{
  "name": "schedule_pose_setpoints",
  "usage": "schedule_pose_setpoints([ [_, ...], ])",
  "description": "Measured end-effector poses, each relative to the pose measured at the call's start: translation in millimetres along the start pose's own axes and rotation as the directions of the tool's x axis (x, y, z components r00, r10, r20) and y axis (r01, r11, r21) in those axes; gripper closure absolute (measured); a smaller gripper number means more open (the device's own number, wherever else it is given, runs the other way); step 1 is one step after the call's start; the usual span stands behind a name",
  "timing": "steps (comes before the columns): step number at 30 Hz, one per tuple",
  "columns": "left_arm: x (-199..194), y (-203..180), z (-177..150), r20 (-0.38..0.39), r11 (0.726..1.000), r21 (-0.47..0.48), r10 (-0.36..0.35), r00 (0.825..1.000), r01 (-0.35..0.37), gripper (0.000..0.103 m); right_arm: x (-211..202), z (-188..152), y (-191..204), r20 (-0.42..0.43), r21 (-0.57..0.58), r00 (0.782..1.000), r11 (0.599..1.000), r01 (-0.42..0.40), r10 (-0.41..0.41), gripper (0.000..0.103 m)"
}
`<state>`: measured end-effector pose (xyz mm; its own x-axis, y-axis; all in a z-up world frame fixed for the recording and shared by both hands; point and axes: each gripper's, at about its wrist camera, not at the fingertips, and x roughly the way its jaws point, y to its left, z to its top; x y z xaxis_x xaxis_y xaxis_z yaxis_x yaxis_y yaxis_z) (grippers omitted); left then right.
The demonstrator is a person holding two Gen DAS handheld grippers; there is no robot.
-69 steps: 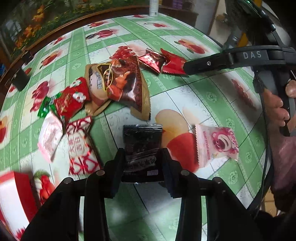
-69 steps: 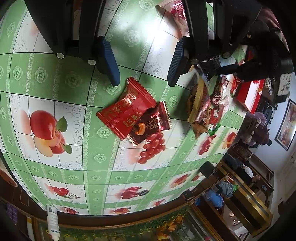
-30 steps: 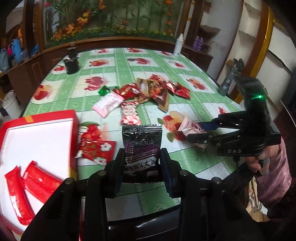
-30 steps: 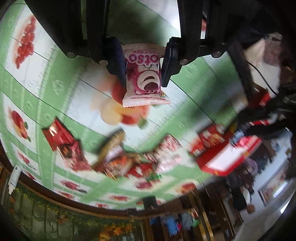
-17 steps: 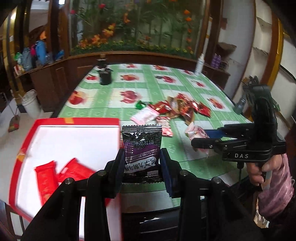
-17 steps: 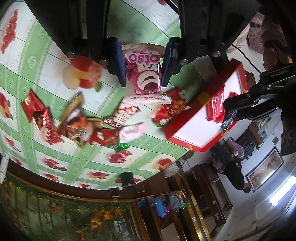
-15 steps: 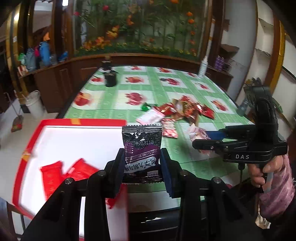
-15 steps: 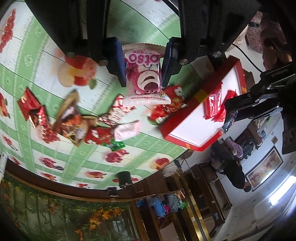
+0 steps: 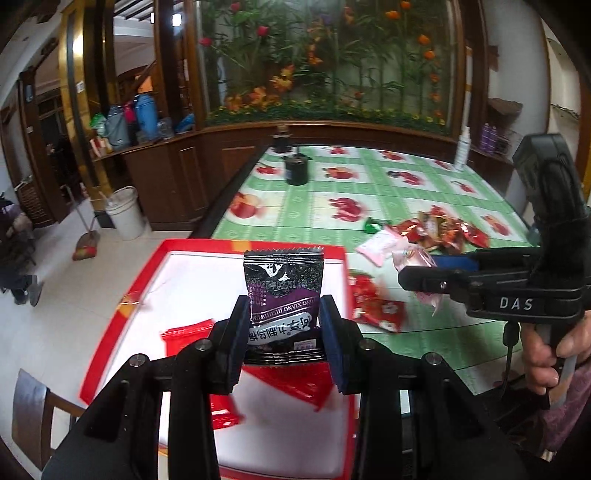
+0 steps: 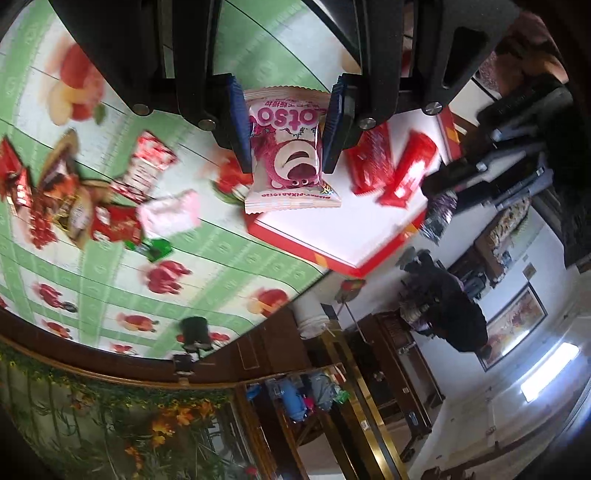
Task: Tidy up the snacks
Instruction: 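Carry both bags over the tray and open both tools to drop them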
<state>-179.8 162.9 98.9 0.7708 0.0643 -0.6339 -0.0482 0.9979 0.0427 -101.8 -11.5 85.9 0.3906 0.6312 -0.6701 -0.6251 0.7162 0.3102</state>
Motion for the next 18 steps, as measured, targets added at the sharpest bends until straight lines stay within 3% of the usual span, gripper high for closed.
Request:
schedule_pose_setpoints([
  [8,5,25,-10,-0.014,0.998,-0.03,0.059,0.998,-0.06,0.068,40,3,30,-0.005,0.04,0.997,0.997,-0.07,0.07,0.066],
  [18,13,54,-25,-0.051,0.992,-0.075,0.098,0.994,-0.102,0.068,81,-3,47,-0.062,0.043,0.994,0.995,-0.085,0.088,0.066],
])
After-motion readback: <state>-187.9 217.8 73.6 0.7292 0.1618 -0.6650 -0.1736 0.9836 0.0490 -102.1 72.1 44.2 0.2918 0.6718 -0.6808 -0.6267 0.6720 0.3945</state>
